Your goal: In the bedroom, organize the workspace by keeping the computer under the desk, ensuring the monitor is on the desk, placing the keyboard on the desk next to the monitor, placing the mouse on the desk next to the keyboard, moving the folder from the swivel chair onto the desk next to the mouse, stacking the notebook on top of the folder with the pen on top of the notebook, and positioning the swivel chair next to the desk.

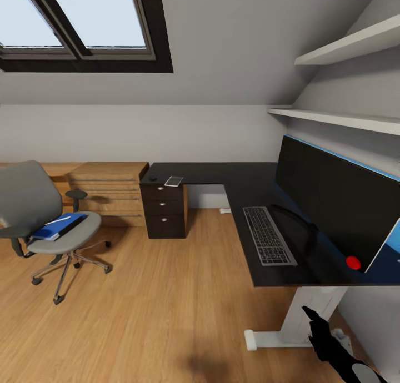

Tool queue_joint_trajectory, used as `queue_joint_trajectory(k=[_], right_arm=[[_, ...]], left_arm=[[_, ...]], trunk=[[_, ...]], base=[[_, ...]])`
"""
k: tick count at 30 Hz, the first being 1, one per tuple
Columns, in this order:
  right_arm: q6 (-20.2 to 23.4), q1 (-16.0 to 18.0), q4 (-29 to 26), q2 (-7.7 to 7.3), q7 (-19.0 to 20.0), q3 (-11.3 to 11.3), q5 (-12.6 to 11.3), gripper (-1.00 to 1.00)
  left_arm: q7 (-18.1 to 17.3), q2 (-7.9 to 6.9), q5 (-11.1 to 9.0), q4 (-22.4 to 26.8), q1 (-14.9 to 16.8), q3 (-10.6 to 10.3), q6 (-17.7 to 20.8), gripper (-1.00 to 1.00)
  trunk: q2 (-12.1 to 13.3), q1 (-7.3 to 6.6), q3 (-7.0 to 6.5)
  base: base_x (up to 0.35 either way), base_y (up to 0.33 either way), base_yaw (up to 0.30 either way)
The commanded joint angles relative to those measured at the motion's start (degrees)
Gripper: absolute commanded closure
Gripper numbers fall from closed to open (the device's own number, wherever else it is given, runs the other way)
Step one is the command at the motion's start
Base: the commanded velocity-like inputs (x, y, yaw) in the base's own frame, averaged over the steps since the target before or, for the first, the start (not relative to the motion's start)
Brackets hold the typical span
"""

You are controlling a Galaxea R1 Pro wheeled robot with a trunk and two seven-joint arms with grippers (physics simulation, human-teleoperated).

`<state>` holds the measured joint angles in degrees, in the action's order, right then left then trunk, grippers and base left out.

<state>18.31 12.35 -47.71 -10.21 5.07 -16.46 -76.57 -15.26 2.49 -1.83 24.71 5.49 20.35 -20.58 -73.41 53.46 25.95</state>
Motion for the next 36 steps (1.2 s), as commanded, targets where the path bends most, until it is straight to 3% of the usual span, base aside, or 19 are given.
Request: queue_joint_trajectory(k=[1, 3, 6, 8, 10, 11, 12, 13, 14, 16, 17, 19, 23, 31, 36], right_arm=[[-0.64, 0.04, 1.39, 0.01, 0.15, 0.53, 1.39, -1.00], [-2.04, 0.04, 2.67, 0.01, 0.22, 1.18, 3.29, -1.00], [-5.56, 0.04, 5.17, 0.01, 0.32, 2.84, 8.06, -1.00], [-8.21, 0.04, 7.56, 0.01, 0.35, 5.06, 12.86, -1.00], [-11.97, 0.04, 11.66, 0.03, 0.34, 9.29, 20.53, -1.00], [-13.13, 0.04, 12.77, 0.04, 0.33, 10.37, 22.47, -1.00], [-16.01, 0.04, 15.05, 0.15, 0.32, 12.40, 26.26, -1.00], [-17.73, 0.04, 16.20, 0.29, 0.31, 13.35, 28.11, -1.00], [-21.54, 0.04, 18.55, 0.87, 0.31, 15.17, 31.76, -1.00], [-25.47, 0.04, 20.87, 1.72, 0.30, 16.86, 35.41, -1.00], [-29.03, 0.04, 23.06, 2.53, 0.33, 18.44, 39.01, -1.00], [-32.62, 0.04, 25.66, 3.28, 0.25, 19.97, 43.46, -1.00], [-35.11, 0.04, 27.86, 3.82, 0.00, 20.69, 46.47, -1.00], [-38.78, 0.04, 30.38, 4.21, -0.25, 20.74, 45.54, -1.00], [-45.91, 0.04, 30.89, 4.85, -0.12, 22.34, 46.80, -1.00]], left_arm=[[-0.56, 0.02, -0.19, -0.03, 0.04, 0.44, -0.02, -1.00], [-0.53, 0.00, -0.21, -0.03, 0.04, 0.47, -0.04, -1.00], [-0.48, -0.02, -0.25, -0.02, 0.03, 0.53, -0.06, -1.00], [-0.40, -0.02, -0.26, -0.02, 0.03, 0.54, -0.06, -1.00], [-0.20, -0.03, -0.26, -0.03, 0.04, 0.56, 0.03, -1.00], [-0.05, -0.03, -0.24, -0.03, 0.04, 0.56, 0.10, -1.00], [0.50, -0.03, -0.22, -0.02, 0.04, 0.54, 0.23, -1.00], [0.90, -0.03, -0.22, -0.02, 0.04, 0.53, 0.29, -1.00], [2.01, 0.00, -0.18, -0.02, 0.04, 0.46, 0.38, -1.00], [3.49, 0.05, -0.15, -0.02, 0.04, 0.39, 0.47, -1.00], [5.23, 0.10, -0.13, -0.05, 0.03, 0.32, 0.53, -1.00], [7.74, 0.15, -0.12, -0.05, 0.04, 0.24, 0.58, -1.00], [10.28, 0.15, -0.11, -0.04, 0.04, 0.22, 0.62, -1.00], [11.37, 0.18, -0.18, -0.06, 0.04, 0.47, 0.40, -1.00], [11.11, 0.14, -0.26, -0.03, 0.04, 0.54, 0.03, -1.00]], trunk=[[-0.03, -0.01, 0.06], [-0.03, -0.01, 0.06], [-0.03, -0.01, 0.06], [-0.03, -0.01, 0.06], [-0.03, -0.01, 0.06], [-0.03, -0.01, 0.06], [-0.03, -0.01, 0.06], [-0.03, -0.01, 0.06], [-0.03, -0.01, 0.06], [-0.03, -0.01, 0.06], [-0.03, -0.01, 0.06], [-0.03, -0.01, 0.06], [-0.03, -0.01, 0.06], [-0.03, -0.01, 0.06], [-0.03, -0.01, 0.06]], base=[[-0.036, -0.019, 0.000], [-0.026, -0.014, 0.000], [-0.012, -0.006, 0.000], [-0.005, -0.003, 0.000], [-0.003, -0.001, 0.000], [-0.002, -0.001, 0.000], [-0.001, -0.001, 0.000], [0.000, 0.000, 0.000], [0.000, 0.000, 0.000], [0.000, 0.000, 0.000], [0.000, 0.000, 0.000], [0.000, 0.000, 0.000], [0.000, 0.000, 0.000], [0.000, 0.000, 0.000], [0.000, 0.000, 0.000]])
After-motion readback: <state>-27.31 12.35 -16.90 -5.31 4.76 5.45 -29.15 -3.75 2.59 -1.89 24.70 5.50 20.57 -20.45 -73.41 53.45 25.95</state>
